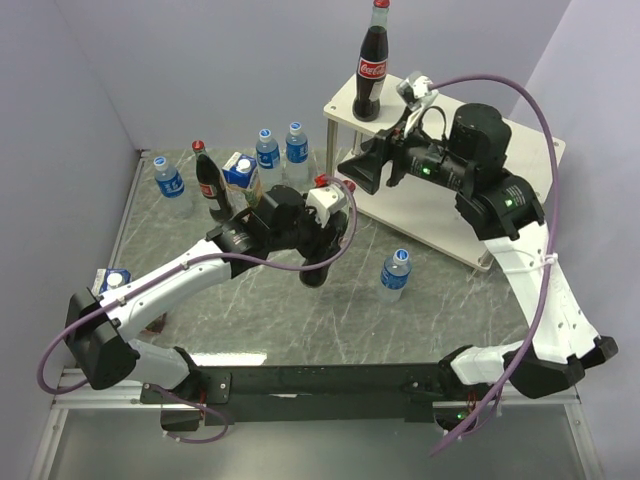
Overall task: Place and organize the beverage onto the shelf
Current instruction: Pick up the drink from the center of the board.
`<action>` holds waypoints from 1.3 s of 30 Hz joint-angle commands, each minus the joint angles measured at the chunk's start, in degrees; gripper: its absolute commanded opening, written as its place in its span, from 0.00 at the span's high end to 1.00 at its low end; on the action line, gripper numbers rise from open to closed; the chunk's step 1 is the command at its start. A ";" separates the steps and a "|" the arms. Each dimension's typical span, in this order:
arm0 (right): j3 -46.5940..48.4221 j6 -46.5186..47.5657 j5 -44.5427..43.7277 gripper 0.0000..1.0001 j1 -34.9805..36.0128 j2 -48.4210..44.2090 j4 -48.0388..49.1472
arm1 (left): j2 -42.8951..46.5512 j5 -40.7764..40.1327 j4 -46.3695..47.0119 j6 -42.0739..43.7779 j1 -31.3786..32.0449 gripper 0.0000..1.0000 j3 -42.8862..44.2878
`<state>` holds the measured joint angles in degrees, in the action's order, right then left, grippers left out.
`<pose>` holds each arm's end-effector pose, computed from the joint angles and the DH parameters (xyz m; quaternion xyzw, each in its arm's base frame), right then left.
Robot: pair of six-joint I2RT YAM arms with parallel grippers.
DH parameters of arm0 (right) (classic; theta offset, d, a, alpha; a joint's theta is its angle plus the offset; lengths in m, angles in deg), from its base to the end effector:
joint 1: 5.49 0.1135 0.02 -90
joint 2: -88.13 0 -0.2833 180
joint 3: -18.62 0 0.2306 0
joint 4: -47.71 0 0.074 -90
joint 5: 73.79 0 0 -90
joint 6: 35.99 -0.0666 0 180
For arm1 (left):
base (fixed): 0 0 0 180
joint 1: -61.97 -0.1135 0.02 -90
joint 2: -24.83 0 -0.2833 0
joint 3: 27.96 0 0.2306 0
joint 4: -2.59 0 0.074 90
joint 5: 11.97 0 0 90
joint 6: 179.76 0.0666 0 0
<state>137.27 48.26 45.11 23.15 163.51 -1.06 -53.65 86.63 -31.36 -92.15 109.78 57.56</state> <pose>0.2023 0.1472 0.5330 -0.3067 0.6693 0.3689 0.5674 0.2055 -0.2416 0.3561 0.3643 0.7688 -0.2792 0.4453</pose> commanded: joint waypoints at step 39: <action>-47.84 22.27 30.24 0.19 -34.97 -30.55 2.76 | -24.97 -6.58 5.78 2.83 -2.37 1.00 65.27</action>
<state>90.21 66.59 72.41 -11.54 133.58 1.52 -81.96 79.60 -40.22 -90.16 107.51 117.51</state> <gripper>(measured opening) 0.809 0.676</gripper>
